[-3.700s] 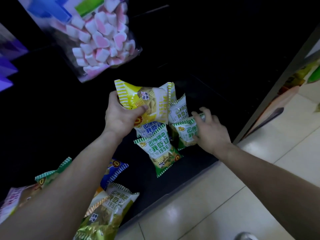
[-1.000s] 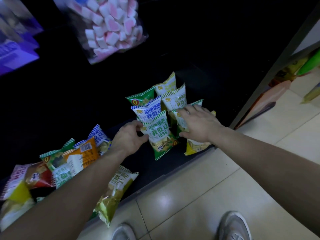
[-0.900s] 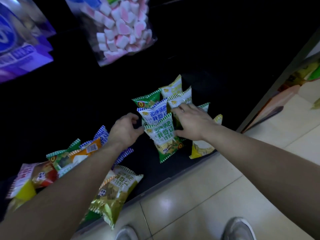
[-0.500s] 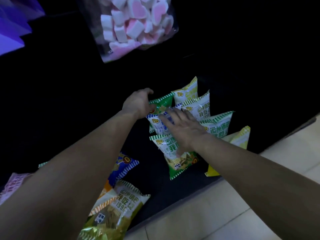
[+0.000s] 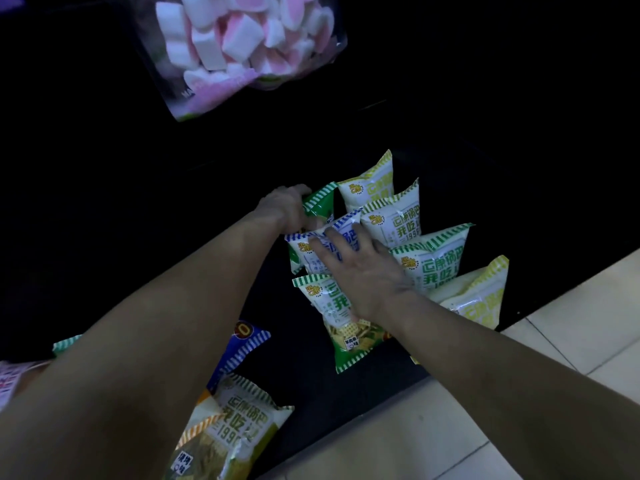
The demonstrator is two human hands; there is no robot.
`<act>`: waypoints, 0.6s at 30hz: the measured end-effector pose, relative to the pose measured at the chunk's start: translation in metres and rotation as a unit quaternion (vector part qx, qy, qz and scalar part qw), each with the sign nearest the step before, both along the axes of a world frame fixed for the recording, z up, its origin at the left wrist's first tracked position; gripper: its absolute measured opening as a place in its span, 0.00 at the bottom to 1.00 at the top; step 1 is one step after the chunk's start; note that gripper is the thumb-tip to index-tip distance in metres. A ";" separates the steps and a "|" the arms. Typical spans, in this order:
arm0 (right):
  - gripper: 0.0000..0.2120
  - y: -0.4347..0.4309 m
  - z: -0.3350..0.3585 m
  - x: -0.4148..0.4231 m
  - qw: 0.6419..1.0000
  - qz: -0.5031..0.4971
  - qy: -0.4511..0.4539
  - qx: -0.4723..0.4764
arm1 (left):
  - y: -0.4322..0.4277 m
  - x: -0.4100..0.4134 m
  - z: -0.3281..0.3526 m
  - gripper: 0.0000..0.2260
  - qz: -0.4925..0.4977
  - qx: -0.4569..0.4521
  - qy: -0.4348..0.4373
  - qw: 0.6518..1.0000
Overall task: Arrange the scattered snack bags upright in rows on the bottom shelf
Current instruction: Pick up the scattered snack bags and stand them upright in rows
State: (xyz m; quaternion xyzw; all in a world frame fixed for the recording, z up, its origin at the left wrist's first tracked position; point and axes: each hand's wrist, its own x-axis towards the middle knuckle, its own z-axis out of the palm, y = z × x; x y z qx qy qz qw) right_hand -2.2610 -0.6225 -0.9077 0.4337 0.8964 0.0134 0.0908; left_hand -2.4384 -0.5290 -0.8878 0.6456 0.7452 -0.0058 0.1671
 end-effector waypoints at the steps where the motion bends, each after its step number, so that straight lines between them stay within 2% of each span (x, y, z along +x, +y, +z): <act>1: 0.64 -0.001 0.000 -0.001 1.000 -0.001 0.002 0.000 | 0.000 0.000 -0.001 0.40 0.000 0.003 0.009 1.000; 9: 0.65 -0.002 -0.001 0.000 1.000 -0.009 0.005 -0.008 | -0.020 -0.016 0.006 0.33 0.007 0.021 -0.038 0.999; 15: 0.65 -0.002 0.004 -0.009 1.000 -0.018 0.004 -0.022 | -0.080 -0.059 0.052 0.30 0.034 0.145 -0.081 0.985; 18: 0.60 -0.010 0.008 -0.011 1.000 -0.019 -0.002 -0.023 | -0.119 -0.078 0.066 0.29 0.061 0.202 -0.110 0.971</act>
